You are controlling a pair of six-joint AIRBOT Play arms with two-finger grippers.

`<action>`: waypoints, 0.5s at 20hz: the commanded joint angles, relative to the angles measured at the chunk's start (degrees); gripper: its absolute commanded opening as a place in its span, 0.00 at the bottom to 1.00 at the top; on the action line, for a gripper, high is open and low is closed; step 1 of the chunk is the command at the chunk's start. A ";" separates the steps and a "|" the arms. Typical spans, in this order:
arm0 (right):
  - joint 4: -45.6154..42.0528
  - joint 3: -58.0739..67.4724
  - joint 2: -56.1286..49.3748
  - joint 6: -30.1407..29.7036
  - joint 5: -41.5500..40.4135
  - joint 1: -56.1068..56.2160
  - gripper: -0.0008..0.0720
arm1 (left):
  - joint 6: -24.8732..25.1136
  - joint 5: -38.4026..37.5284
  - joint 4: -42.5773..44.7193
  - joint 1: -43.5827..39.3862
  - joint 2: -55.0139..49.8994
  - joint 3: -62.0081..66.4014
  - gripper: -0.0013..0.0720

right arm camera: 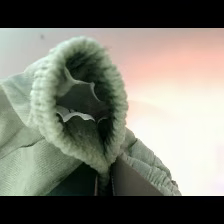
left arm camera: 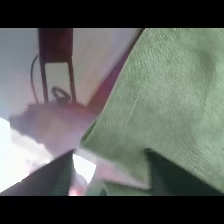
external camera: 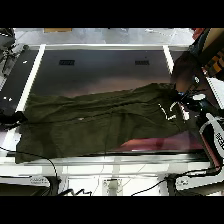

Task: Fold the clothes and pants, and hang the long-sleeved shirts on hangers.

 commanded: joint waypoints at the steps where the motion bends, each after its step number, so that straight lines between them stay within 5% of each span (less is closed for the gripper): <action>1: -0.09 0.22 -0.04 0.11 1.25 0.04 0.06 | 2.51 5.33 -4.22 0.07 -1.14 -0.13 0.57; 2: -0.09 0.24 -0.04 0.11 1.38 0.04 0.06 | 2.51 6.82 -5.22 0.07 -1.14 -0.13 0.55; 4: -0.11 0.24 -0.04 0.11 1.44 0.04 0.06 | 2.56 9.05 -7.19 0.07 -1.11 -0.04 0.05; 10: -5.99 3.58 -0.11 2.05 0.87 1.33 0.06 | 3.98 9.75 -15.21 -2.36 0.46 9.35 0.05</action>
